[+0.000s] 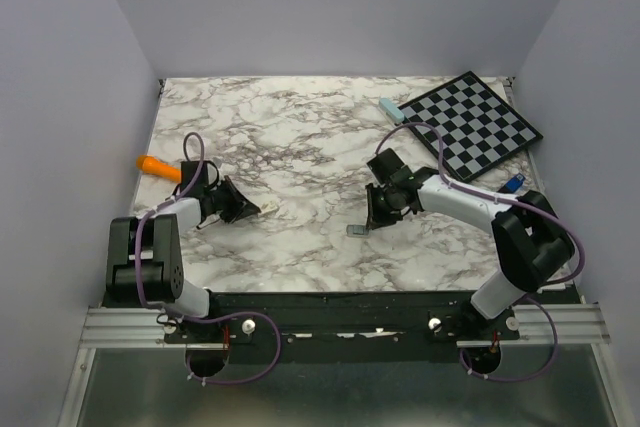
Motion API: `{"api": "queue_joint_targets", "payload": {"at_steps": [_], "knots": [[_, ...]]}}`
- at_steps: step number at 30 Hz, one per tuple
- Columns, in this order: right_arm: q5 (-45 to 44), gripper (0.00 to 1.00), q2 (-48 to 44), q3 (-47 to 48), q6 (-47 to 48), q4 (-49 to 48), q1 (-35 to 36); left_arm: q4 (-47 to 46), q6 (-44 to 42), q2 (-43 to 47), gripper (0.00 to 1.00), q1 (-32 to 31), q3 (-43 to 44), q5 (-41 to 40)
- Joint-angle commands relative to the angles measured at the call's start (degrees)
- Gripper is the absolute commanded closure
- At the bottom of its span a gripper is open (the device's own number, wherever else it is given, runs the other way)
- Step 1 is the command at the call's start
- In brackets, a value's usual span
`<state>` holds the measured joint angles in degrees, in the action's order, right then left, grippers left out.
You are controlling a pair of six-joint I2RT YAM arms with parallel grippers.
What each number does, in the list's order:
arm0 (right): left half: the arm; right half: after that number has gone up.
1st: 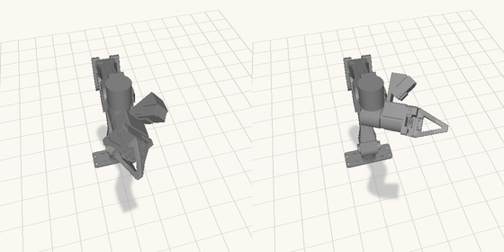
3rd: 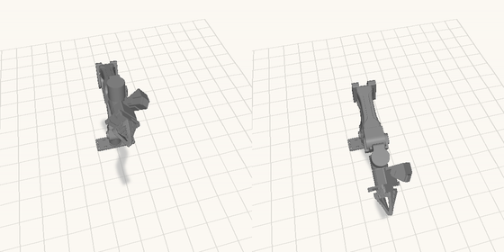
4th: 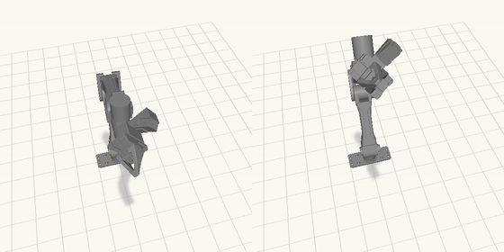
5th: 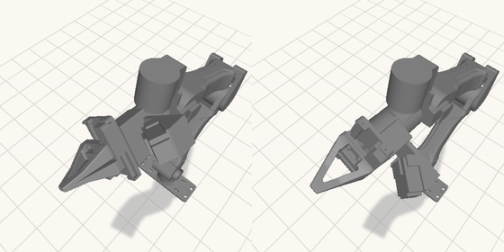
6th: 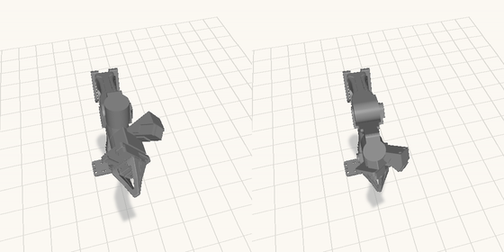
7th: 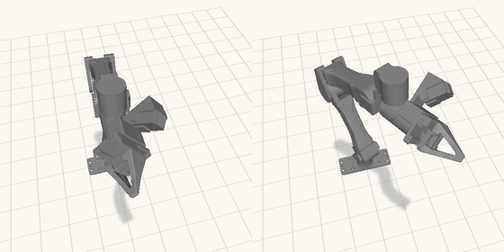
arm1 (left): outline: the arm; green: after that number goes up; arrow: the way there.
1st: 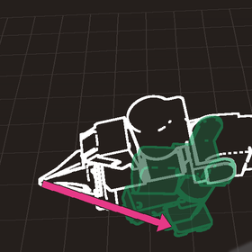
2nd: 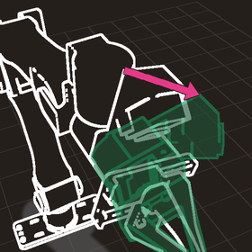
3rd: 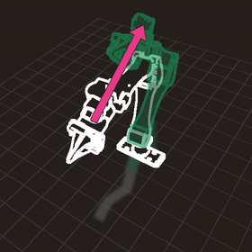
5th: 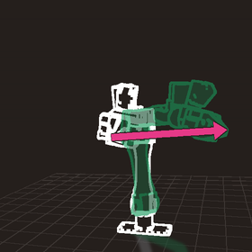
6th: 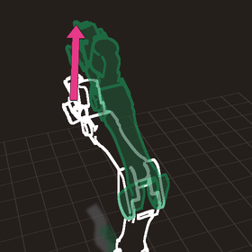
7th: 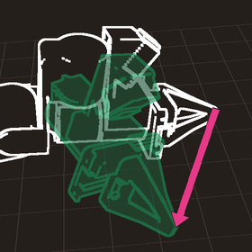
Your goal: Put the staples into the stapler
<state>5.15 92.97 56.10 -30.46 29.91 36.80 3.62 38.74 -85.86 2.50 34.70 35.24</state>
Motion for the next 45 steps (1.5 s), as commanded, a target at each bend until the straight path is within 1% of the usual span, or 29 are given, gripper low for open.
{"api": "queue_joint_targets", "payload": {"at_steps": [1, 3, 4, 6, 7, 9, 10, 12, 13, 15, 16, 17, 18, 19, 20, 21, 22, 23, 24, 26, 29, 31, 32, 35, 37, 38, 40, 44, 45], "knots": [[-2.0, 0.68, -1.9, 0.7, 0.9, 1.6, 0.4, 2.8, -0.2, 3.2, 1.0, 5.6, -0.6, -7.6], [-2.8, 0.62, -2.5, 0.9, 0.7, 1.8, 0.4, 2.7, -0.3, 2.4, 0.99, 6.4, -0.1, -7.6], [-3.8, 0.54, -2.9, 1.0, 0.4, 2.0, 0.4, 3.1, -0.4, 1.9, 0.92, 6.5, 0.2, -7.5], [-4.8, 0.46, -4.8, 1.6, 0.1, 2.1, 0.4, 3.3, -0.5, 1.2, 0.85, 7.2, 0.5, -7.1], [-7.8, 0.37, -5.4, 1.9, 0.2, 2.1, 0.2, 3.7, -0.7, 1.3, 0.76, 7.3, 0.6, -7.3], [-9.8, 0.29, -7.2, 3.5, 0.8, 2.3, -0.4, 4.8, -2.5, 2.7, 0.64, 7.8, 1.8, -8.9], [-11.3, 0.21, -7.7, 3.9, 0.9, 2.5, -1.4, 6.7, -3.4, 3.3, 0.51, 7.9, 2.4, -11.7], [-12.5, 0.14, -9.4, 4.7, 0.7, 3.0, -2.9, 8.6, -4.9, 5.4, 0.39, 7.9, 3.8, -14.2], [-13.7, 0.07, -9.8, 4.8, 0.3, 3.1, -3.7, 9.6, -6.0, 6.1, 0.32, 7.8, 4.1, -16.0], [-14.9, 0.0, -11.2, 4.5, -1.4, 3.6, -7.6, 10.3, -6.6, 7.9, 0.25, 7.8, 4.6, -17.0], [-15.3, 0.0, -12.7, 3.6, -2.0, 3.9, -9.2, 10.8, -7.4, 8.5, 0.22, 7.8, 4.9, -17.4], [-15.5, 0.0, -13.6, 3.1, -2.4, 4.1, -13.1, 11.5, -7.9, 9.0, 0.2, 7.8, 5.5, -18.7], [-16.0, 0.0, -14.5, 2.5, -3.3, 4.3, -15.2, 12.1, -8.7, 10.3, 0.18, 7.8, 5.9, -19.5], [-16.5, 0.0, -16.0, 1.9, -3.6, 5.0, -17.5, 13.5, -9.4, 11.0, 0.1, 7.7, 6.3, -20.2], [-17.6, 0.0, -16.6, 1.1, -3.9, 5.4, -22.2, 14.1, -10.8, 11.7, 0.08, 7.7, 7.0, -21.8], [-18.2, 0.0, -17.2, 0.8, -4.7, 5.9, -24.7, 14.7, -11.5, 13.1, 0.04, 7.5, 7.2, -22.6], [-18.7, 0.0, -17.7, 0.5, -5.0, 6.8, -27.3, 15.6, -12.1, 13.9, 0.03, 6.9, 7.6, -23.5], [-20.2, 0.0, -18.4, 0.2, -5.3, 7.3, -31.7, 16.1, -13.3, 14.7, 0.03, 6.6, 8.2, -24.4], [-20.9, 0.0, -18.6, 0.2, -5.8, 7.6, -33.9, 16.5, -14.0, 16.4, 0.01, 6.2, 8.5, -26.4], [-23.9, 0.0, -18.9, 0.5, -6.6, 8.7, -39.6, 17.5, -15.4, 17.8, 0.01, 5.0, 9.2, -28.3], [-27.7, 0.0, -18.7, 1.7, -7.9, 9.2, -45.1, 17.7, -16.8, 19.8, 0.01, 4.1, 9.6, -30.0], [-27.7, 0.0, -17.0, 3.6, -7.3, 9.2, -47.9, 17.7, -17.0, 20.0, 0.01, 4.0, 9.9, -29.3], [-27.1, 0.0, -16.0, 4.3, -6.9, 9.2, -50.5, 17.7, -17.0, 19.9, 0.01, 3.9, 10.1, -29.0], [-23.7, 0.01, -10.8, 7.6, -3.8, 9.5, -54.3, 17.6, -17.3, 19.5, 0.01, 3.9, 10.5, -28.3], [-22.6, 0.02, -6.5, 9.2, -1.8, 10.9, -55.2, 17.7, -17.6, 19.4, 0.01, 3.9, 10.7, -28.4], [-21.2, 0.06, -5.2, 10.1, -0.9, 10.9, -55.5, 17.7, -17.6, 19.5, 0.01, 3.9, 10.7, -28.1], [-20.1, 0.09, -3.5, 10.3, 0.7, 10.5, -55.5, 17.5, -17.6, 19.2, 0.01, 3.7, 10.7, -27.7], [-18.7, 0.2, 0.4, 9.6, 0.7, 9.0, -55.9, 17.4, -17.6, 18.8, 0.01, 2.6, 10.8, -27.3], [-18.4, 0.22, 1.1, 9.5, 0.5, 8.9, -56.0, 17.3, -17.6, 18.6, 0.01, 2.4, 10.9, -27.2]]}}
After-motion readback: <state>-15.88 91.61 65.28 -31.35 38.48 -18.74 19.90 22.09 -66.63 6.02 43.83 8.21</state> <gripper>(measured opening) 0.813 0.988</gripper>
